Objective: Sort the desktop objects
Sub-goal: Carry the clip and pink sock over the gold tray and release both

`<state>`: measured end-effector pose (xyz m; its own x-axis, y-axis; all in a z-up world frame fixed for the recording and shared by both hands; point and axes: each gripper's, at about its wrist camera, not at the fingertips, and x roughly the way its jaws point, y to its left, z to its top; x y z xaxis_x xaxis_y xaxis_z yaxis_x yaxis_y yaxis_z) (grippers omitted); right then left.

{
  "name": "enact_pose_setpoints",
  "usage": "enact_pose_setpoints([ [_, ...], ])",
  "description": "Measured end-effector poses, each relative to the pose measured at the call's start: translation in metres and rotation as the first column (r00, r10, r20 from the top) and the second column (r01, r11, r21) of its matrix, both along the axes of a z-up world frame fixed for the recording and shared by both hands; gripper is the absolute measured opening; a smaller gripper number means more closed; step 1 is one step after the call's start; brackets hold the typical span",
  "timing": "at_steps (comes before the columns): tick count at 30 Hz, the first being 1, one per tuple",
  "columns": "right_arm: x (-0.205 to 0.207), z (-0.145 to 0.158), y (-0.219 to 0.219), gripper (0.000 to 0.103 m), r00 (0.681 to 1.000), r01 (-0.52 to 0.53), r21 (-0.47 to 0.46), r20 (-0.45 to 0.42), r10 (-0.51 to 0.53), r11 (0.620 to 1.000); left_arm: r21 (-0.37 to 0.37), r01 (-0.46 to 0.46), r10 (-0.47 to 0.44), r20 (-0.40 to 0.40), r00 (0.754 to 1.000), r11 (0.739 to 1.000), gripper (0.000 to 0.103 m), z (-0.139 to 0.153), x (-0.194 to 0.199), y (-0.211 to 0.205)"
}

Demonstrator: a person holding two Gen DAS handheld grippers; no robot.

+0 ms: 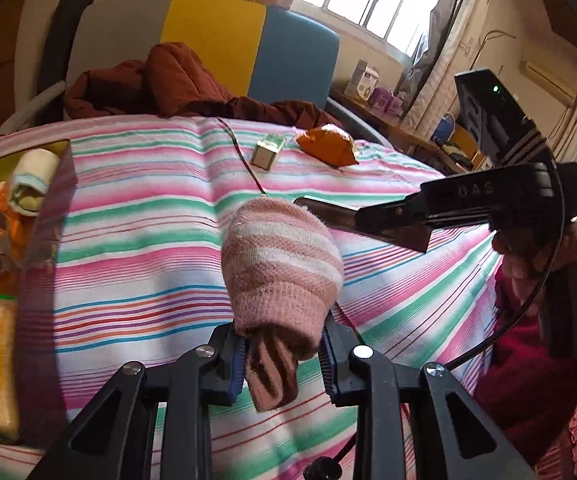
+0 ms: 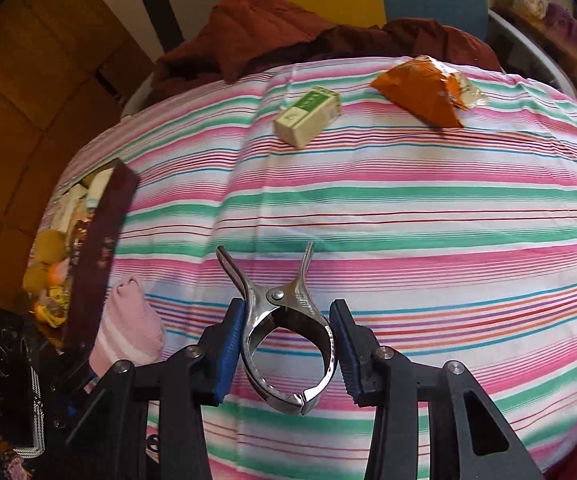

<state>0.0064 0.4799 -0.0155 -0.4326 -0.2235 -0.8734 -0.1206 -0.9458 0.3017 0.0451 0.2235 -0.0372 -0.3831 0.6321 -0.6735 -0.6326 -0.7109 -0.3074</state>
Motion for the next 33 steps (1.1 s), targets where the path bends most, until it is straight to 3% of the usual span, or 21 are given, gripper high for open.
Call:
enact_pose_setpoints([
  [8,-0.004,0.014,-0.063,0.043,0.999,-0.036,-0.126,-0.043,0.030,0.991,0.049,-0.109,0.110,-0.026,0.994,0.993,0.029,0.027,0.001,-0.068],
  [14,-0.021,0.027,-0.132,0.043,0.992,-0.111,-0.167,-0.083,0.098,0.980,0.079,-0.267,0.268,0.002,0.964,0.960,0.029,0.030,-0.018,-0.137],
  [22,-0.046,0.036,-0.214,0.043,0.980,-0.183,-0.179,-0.114,0.164,0.967,0.027,-0.410,0.409,0.029,0.912,0.912,0.031,0.018,-0.051,-0.197],
  [24,-0.053,0.035,-0.229,0.043,0.979,-0.184,-0.170,-0.116,0.166,0.968,-0.006,-0.414,0.413,0.054,0.909,0.910,0.031,0.011,-0.058,-0.201],
  [27,-0.062,0.030,-0.252,0.044,0.981,-0.178,-0.161,-0.109,0.162,0.971,-0.041,-0.406,0.408,0.076,0.910,0.913,0.046,0.003,-0.059,-0.205],
  [29,-0.066,0.026,-0.260,0.045,0.984,-0.167,-0.170,-0.096,0.152,0.971,-0.023,-0.417,0.418,0.069,0.906,0.908,0.060,0.002,-0.052,-0.210],
  [33,-0.068,0.018,-0.270,0.045,0.981,-0.188,-0.175,-0.080,0.176,0.966,0.026,-0.452,0.450,0.061,0.891,0.892,0.062,0.002,-0.042,-0.222],
])
